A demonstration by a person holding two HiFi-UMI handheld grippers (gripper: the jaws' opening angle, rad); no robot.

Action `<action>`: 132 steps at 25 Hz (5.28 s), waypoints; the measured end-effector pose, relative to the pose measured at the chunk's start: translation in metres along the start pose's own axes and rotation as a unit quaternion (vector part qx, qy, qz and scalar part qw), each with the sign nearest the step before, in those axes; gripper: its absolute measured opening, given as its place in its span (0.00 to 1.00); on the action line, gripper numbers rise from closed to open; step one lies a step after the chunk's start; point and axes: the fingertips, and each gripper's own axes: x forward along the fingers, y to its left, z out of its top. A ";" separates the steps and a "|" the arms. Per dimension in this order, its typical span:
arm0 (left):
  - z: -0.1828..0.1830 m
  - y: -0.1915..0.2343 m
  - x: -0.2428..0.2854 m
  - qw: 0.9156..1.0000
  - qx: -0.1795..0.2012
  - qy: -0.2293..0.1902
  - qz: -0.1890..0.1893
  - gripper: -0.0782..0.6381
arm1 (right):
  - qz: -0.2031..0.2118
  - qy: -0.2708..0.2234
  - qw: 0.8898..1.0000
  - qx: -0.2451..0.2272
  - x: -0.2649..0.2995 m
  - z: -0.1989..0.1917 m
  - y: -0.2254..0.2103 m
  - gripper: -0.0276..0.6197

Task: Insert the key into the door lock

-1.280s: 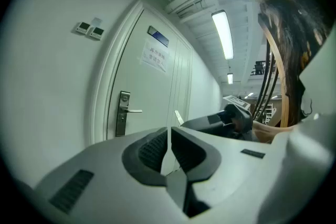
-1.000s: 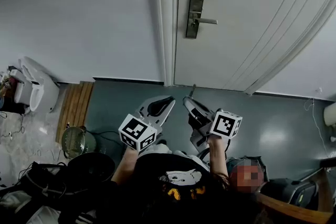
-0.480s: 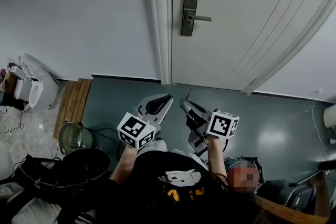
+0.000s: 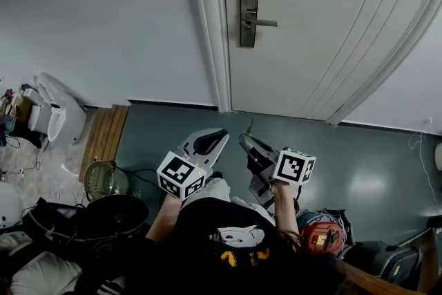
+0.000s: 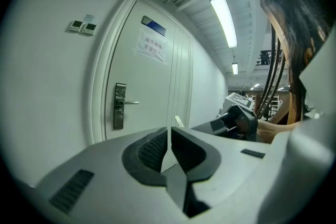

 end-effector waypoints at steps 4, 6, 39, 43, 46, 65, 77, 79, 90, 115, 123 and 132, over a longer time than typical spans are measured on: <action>0.000 0.003 0.006 1.000 0.000 0.008 0.002 0.15 | 0.003 -0.001 1.000 0.010 0.001 0.004 -0.005 0.08; 0.000 0.005 0.010 1.000 0.001 0.011 0.002 0.15 | 0.003 -0.001 1.000 0.016 0.004 0.006 -0.009 0.08; 0.026 0.240 0.138 0.998 -0.038 -0.012 -0.055 0.15 | -0.061 -0.017 0.997 0.052 0.200 0.151 -0.118 0.08; 0.025 0.256 0.147 0.997 -0.037 -0.010 -0.071 0.15 | -0.072 -0.027 0.996 0.050 0.215 0.163 -0.128 0.08; 0.025 0.266 0.155 0.996 -0.035 -0.010 -0.083 0.15 | -0.072 -0.036 0.995 0.050 0.225 0.172 -0.133 0.08; 0.029 0.282 0.242 0.996 -0.042 -0.004 -0.078 0.15 | -0.032 -0.031 0.996 0.072 0.235 0.239 -0.186 0.08; 0.045 0.280 0.266 0.997 -0.026 -0.019 -0.077 0.15 | 0.019 -0.044 0.989 0.142 0.246 0.271 -0.220 0.08; 0.044 0.284 0.268 0.997 -0.026 -0.020 -0.076 0.15 | 0.025 -0.043 0.987 0.150 0.251 0.272 -0.227 0.08; 0.039 0.280 0.272 0.995 -0.024 -0.022 -0.093 0.15 | 0.023 -0.030 0.985 0.167 0.258 0.275 -0.260 0.08; 0.040 0.266 0.259 0.994 0.003 -0.015 -0.106 0.15 | 0.097 -0.037 0.973 0.207 0.258 0.292 -0.249 0.08; 0.039 0.269 0.262 0.994 0.002 -0.013 -0.104 0.15 | 0.133 -0.047 0.959 0.245 0.247 0.295 -0.254 0.08; 0.034 0.268 0.265 0.994 0.002 -0.006 -0.106 0.15 | 0.136 -0.074 0.952 0.263 0.229 0.301 -0.263 0.08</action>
